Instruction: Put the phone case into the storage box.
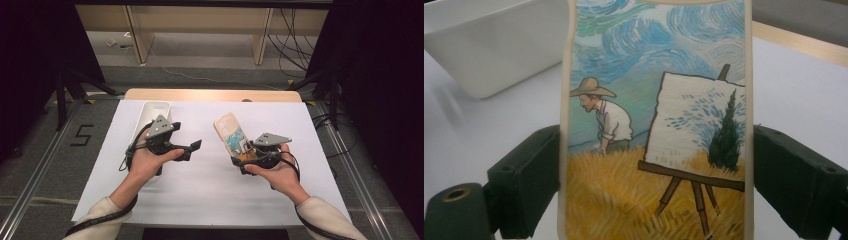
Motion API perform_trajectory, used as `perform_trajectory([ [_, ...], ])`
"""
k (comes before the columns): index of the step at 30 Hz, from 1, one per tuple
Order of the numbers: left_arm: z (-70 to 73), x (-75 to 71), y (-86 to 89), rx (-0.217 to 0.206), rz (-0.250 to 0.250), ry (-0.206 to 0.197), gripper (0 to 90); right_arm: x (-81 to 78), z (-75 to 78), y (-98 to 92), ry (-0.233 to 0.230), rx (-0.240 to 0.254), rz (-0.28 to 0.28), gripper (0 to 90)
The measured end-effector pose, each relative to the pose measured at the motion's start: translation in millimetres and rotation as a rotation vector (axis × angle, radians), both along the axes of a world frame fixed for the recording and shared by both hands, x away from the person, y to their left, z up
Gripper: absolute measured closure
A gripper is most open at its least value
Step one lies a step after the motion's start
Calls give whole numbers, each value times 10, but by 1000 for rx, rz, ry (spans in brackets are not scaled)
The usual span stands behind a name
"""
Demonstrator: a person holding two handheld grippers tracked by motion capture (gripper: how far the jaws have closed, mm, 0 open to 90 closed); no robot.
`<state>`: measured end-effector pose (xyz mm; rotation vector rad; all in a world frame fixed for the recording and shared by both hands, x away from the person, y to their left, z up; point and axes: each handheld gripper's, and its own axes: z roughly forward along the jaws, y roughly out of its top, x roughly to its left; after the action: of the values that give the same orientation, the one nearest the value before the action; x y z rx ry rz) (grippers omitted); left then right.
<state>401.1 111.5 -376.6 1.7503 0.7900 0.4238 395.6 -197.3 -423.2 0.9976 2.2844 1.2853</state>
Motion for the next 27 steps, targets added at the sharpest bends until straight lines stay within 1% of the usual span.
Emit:
perform_trajectory([
  [3,54,94,-113,4,-20,10,69,-28,-7,20,-8,5,7,119],
  [8,126,252,-266,4,-35,36,101,-53,-4,54,-19,6,21,119],
  [13,175,362,-388,12,-51,50,123,-57,-6,66,-28,6,25,119],
  [18,185,462,-521,-5,-59,96,170,-60,-8,85,-35,4,27,119],
  [19,185,462,-521,-5,-59,96,187,-63,-7,91,-34,2,28,119],
  [20,192,495,-577,-6,-58,107,201,-63,-9,96,-37,1,29,119],
  [21,195,512,-601,0,-57,114,211,-63,-10,98,-38,0,30,119],
  [23,189,551,-656,-1,-59,126,230,-63,-11,101,-41,-4,29,119],
  [26,176,594,-709,7,-55,147,269,-58,-11,100,-47,-5,27,119],
  [27,174,606,-727,2,-55,155,290,-59,-10,101,-48,-5,27,119],
])
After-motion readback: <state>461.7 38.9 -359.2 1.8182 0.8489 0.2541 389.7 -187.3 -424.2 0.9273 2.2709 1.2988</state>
